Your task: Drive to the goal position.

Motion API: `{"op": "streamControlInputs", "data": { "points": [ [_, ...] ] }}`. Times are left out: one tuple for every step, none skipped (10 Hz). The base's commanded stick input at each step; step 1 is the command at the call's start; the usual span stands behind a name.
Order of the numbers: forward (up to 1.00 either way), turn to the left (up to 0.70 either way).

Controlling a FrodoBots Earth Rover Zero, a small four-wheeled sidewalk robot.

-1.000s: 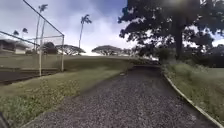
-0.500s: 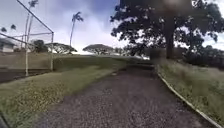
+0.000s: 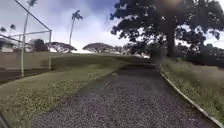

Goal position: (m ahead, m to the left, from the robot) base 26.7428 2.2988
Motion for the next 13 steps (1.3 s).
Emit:
{"op": "streamControlInputs", "data": {
  "points": [
    [0.5,0.0],
    [0.5,0.0],
    [0.5,0.0],
    [0.5,0.0],
    [0.5,0.0],
    [0.5,-0.21],
    [0.5,-0.42],
    [0.5,-0.5],
    [0.5,-0.5],
    [0.5,-0.5],
    [0.5,-0.5],
    [0.5,-0.5],
    [0.5,-0.5]
  ]
}}
